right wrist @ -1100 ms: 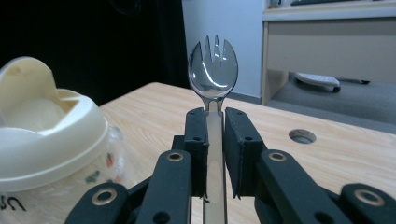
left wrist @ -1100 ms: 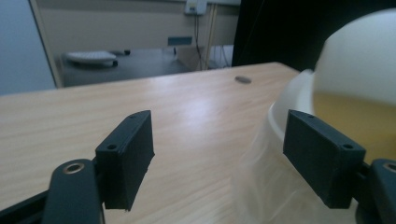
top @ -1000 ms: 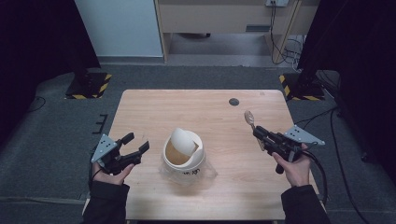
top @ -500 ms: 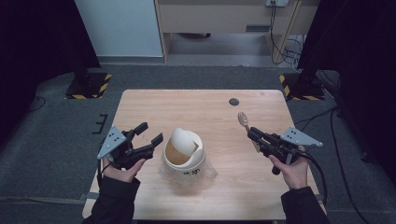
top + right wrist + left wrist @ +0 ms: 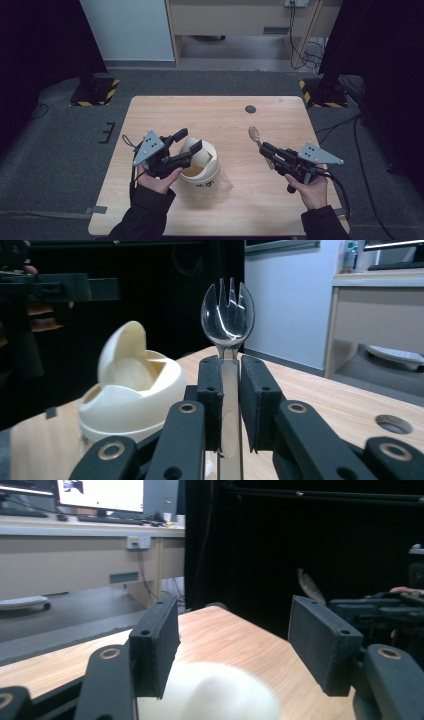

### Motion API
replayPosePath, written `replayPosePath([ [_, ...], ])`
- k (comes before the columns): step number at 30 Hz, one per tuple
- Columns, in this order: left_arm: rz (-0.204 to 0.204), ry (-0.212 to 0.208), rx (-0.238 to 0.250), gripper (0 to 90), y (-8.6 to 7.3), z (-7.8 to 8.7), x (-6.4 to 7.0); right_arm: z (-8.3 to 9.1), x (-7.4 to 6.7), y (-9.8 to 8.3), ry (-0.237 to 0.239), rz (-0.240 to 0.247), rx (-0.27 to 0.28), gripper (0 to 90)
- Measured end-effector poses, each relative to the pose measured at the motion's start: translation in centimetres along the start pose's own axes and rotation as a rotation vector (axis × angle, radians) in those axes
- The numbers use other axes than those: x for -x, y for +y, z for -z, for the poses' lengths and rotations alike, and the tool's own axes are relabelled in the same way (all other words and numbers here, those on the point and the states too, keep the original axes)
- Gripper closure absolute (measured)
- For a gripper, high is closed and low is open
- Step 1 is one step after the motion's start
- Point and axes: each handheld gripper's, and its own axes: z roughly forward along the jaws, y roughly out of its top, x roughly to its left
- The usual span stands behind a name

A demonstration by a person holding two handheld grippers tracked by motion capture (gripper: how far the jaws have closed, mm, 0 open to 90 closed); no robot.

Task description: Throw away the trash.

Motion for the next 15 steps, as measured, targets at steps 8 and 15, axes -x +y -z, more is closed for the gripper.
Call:
replayPosePath([
  [8,-0.011,-0.044,-0.012,39.4,0.2,-2.2,2.3,0.1,-0.7,-0.3,0.029,0.008,0.004,79.9],
  [15,-0.008,-0.067,-0.016,41.7,0.1,-3.8,3.4,-0.2,-1.1,-0.6,0.067,0.016,0.003,79.8],
])
